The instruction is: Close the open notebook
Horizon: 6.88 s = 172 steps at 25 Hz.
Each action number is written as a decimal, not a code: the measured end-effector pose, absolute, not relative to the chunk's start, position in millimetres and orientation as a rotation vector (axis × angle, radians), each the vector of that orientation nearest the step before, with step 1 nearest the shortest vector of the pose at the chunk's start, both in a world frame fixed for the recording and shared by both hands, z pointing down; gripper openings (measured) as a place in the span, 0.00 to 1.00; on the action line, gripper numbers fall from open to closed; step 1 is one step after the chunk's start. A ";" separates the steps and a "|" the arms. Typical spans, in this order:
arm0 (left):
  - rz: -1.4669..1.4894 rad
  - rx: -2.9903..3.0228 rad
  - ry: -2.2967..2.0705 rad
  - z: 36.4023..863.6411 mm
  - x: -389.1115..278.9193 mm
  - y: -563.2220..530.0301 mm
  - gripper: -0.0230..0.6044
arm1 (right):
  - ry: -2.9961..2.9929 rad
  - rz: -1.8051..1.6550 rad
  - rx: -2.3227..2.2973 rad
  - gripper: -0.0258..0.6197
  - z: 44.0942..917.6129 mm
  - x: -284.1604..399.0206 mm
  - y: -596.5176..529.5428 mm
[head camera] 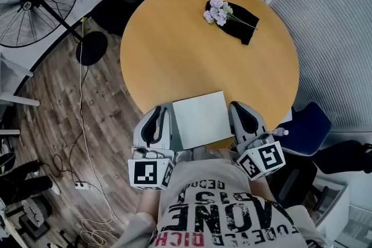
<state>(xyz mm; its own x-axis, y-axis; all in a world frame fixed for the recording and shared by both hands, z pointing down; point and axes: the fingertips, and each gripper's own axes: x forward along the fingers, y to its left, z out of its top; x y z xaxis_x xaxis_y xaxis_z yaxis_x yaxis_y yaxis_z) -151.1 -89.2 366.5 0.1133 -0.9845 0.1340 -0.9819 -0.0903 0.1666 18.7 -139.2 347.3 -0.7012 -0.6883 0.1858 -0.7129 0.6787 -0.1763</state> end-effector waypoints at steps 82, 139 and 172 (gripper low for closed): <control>0.267 1.757 -1.069 661.9 -146.6 -2.4 0.25 | -2.712 0.420 1.027 0.06 388.9 -42.4 -101.7; 0.220 1.841 -1.264 546.2 -119.3 -17.1 0.07 | -2.738 0.421 1.118 0.06 376.8 19.9 -105.8; 0.140 1.833 -1.491 505.1 -71.5 -34.8 0.07 | -2.852 0.440 1.007 0.06 373.0 89.1 -111.6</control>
<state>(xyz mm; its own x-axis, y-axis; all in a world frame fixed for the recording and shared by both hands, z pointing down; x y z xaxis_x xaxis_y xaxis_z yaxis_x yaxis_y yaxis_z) -71.5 -34.8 505.1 0.3133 -0.7953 0.5191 -0.8778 -0.0340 0.4778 89.1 -111.6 373.0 -0.7796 -0.6015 0.1741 -0.6260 0.7419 -0.2400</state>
